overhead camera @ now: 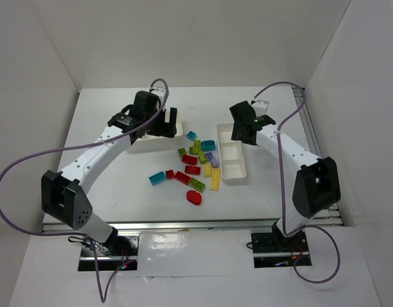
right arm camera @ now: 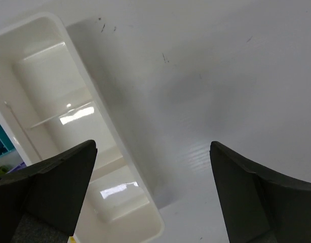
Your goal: Sort the legos into containers by color
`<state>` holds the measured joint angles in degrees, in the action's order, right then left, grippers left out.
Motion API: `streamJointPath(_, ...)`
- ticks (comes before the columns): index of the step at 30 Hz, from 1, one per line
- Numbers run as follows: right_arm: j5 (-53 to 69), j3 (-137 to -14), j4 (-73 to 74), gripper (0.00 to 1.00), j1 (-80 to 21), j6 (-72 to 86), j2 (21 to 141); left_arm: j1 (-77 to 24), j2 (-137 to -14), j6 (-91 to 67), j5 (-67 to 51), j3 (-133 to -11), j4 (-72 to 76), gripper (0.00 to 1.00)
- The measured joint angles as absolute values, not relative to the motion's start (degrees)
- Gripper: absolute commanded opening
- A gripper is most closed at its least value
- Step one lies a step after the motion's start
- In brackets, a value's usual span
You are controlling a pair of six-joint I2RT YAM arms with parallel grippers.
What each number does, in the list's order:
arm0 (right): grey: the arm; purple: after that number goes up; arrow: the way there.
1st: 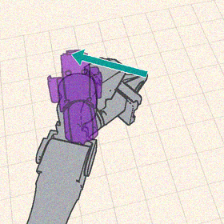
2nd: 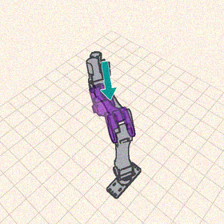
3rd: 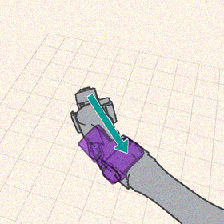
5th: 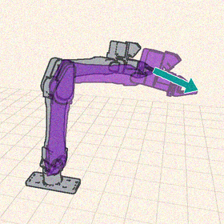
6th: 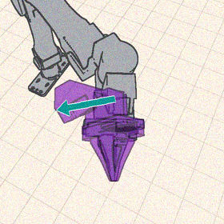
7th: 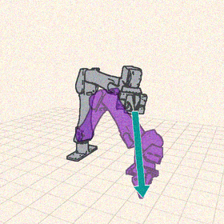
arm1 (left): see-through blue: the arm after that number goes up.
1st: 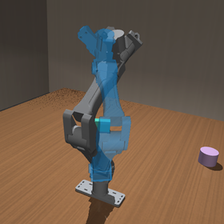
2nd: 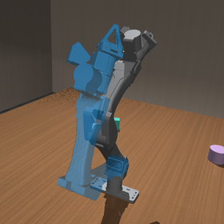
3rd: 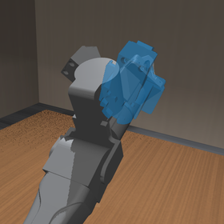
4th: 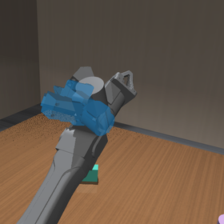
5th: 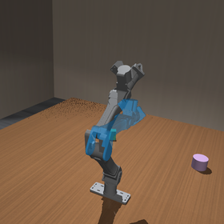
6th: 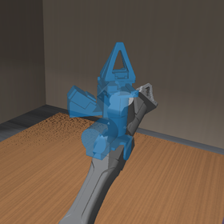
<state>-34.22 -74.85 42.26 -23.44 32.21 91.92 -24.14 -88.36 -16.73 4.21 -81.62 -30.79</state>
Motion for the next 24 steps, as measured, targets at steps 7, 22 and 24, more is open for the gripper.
streamJointPath(7, -33.78, -72.36, 41.30, 1.00, -24.23, 32.73, 89.60, -28.18, -87.64, -15.07, 5.48, -77.52, -30.50, 0.99)
streamJointPath(22, -33.61, -64.86, 40.07, 1.00, -23.33, 34.04, 83.74, -31.31, -86.96, -19.99, 11.29, -59.70, -33.32, 0.96)
streamJointPath(24, -33.76, -64.97, 40.07, 1.00, -23.31, 34.04, 83.81, -31.31, -86.70, -20.71, 11.51, -59.07, -32.95, 0.96)
